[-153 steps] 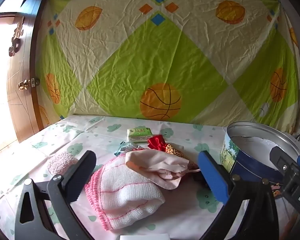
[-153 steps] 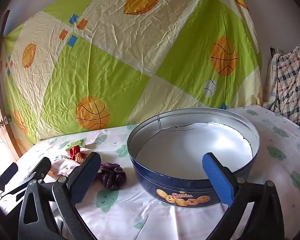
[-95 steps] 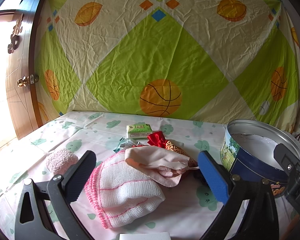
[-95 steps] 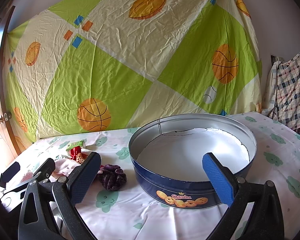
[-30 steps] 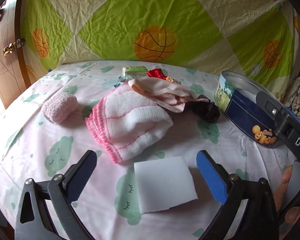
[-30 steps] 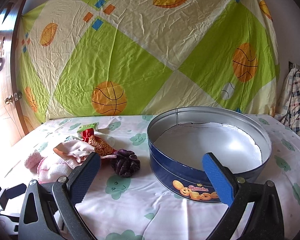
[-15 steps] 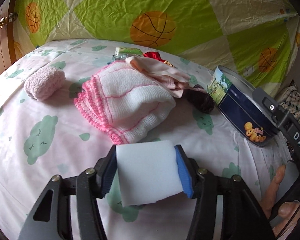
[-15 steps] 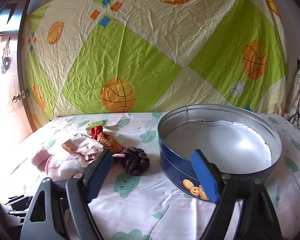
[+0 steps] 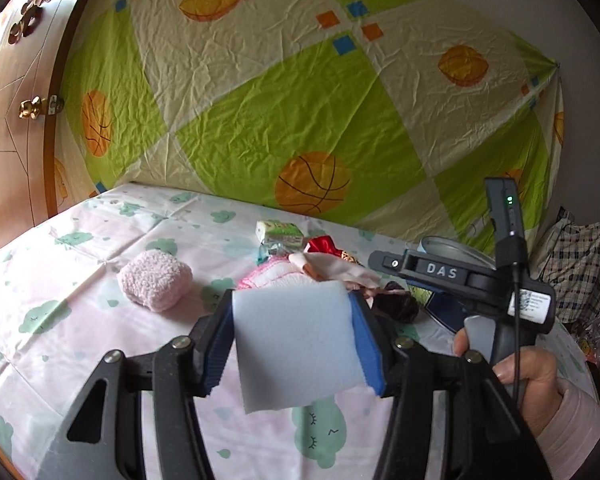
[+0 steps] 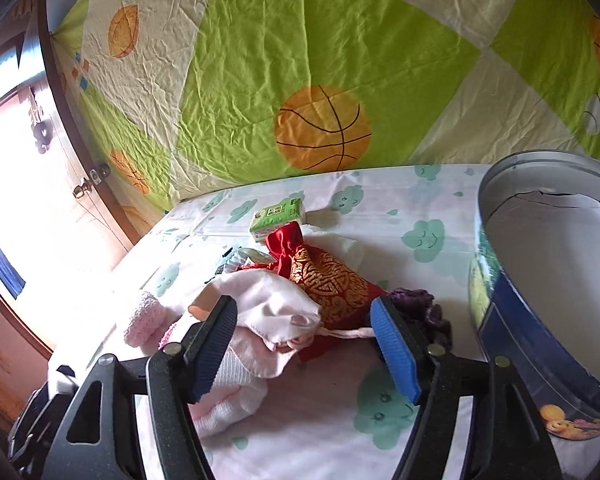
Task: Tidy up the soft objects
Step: 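Grasp the white sponge with the left tool while the right tool grasps the pale pink cloth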
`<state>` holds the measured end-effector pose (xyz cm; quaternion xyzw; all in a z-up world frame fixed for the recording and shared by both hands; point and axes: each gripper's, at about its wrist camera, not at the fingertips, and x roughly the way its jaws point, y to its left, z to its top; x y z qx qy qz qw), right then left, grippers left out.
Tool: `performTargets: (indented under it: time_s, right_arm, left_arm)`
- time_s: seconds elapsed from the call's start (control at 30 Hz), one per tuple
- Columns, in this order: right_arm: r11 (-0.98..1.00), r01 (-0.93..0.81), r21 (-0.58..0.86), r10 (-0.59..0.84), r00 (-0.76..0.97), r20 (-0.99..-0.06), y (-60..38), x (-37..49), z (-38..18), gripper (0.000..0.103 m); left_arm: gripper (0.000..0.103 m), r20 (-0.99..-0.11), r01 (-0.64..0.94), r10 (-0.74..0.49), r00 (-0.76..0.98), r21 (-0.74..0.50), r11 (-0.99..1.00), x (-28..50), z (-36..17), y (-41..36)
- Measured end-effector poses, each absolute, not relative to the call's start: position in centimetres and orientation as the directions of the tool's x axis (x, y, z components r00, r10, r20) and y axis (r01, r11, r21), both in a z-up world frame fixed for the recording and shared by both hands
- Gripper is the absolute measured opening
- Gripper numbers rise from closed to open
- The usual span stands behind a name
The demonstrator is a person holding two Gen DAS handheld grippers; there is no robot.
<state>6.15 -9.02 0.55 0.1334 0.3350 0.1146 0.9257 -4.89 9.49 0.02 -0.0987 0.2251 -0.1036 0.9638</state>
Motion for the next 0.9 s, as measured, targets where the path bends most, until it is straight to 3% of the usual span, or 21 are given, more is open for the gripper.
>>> performTargets:
  time_s: [0.2, 0.27, 0.3, 0.33, 0.43, 0.57, 0.63, 0.77, 0.87, 0.9]
  right_arm:
    - [0.962, -0.131, 0.24, 0.264, 0.674, -0.69, -5.9, 9.2, -2.0, 0.075]
    - [0.976, -0.135, 0.171, 0.217, 0.658, -0.721, -5.2, 9.3, -2.9, 0.057]
    - [0.976, -0.144, 0.161, 0.216, 0.649, -0.729, -5.1, 9.3, -3.0, 0.041]
    - [0.976, -0.149, 0.161, 0.219, 0.657, -0.721, -5.2, 9.1, -2.8, 0.035]
    - [0.972, -0.158, 0.174, 0.234, 0.689, -0.685, -6.2, 7.9, -1.9, 0.025]
    - [0.952, -0.2, 0.234, 0.303, 0.746, -0.593, -7.6, 5.5, 0.6, 0.024]
    - [0.949, -0.218, 0.227, 0.308, 0.787, -0.534, -8.4, 4.2, 2.1, 0.008]
    - [0.948, -0.224, 0.228, 0.306, 0.842, -0.445, -10.1, 2.6, 4.1, 0.006]
    - [0.949, -0.238, 0.208, 0.31, 0.83, -0.464, -9.7, 3.3, 3.0, 0.007]
    - [0.954, -0.234, 0.186, 0.297, 0.816, -0.496, -9.2, 3.9, 2.5, 0.015]
  left_arm:
    - [0.055, -0.39, 0.132, -0.217, 0.895, -0.234, 0.963, -4.2, 0.3, 11.3]
    - [0.055, -0.395, 0.123, -0.214, 0.894, -0.243, 0.962, -4.0, 0.0, 11.9]
    - [0.055, -0.399, 0.116, -0.211, 0.892, -0.25, 0.961, -3.8, -0.1, 12.2]
    - [0.055, -0.401, 0.11, -0.208, 0.892, -0.255, 0.961, -4.0, -0.4, 12.3]
    - [0.055, -0.408, 0.096, -0.204, 0.89, -0.27, 0.958, -3.9, -0.7, 12.6]
    - [0.055, -0.414, 0.092, -0.205, 0.887, -0.277, 0.957, -3.8, -0.8, 12.4]
    - [0.055, -0.417, 0.089, -0.201, 0.886, -0.272, 0.958, -3.9, -0.8, 12.1]
    - [0.055, -0.413, 0.089, -0.2, 0.889, -0.271, 0.959, -3.9, -0.4, 11.4]
    - [0.057, -0.418, 0.079, -0.182, 0.89, -0.253, 0.964, -3.7, -0.1, 10.6]
    - [0.057, -0.42, 0.077, -0.182, 0.889, -0.254, 0.964, -3.7, 0.1, 10.5]
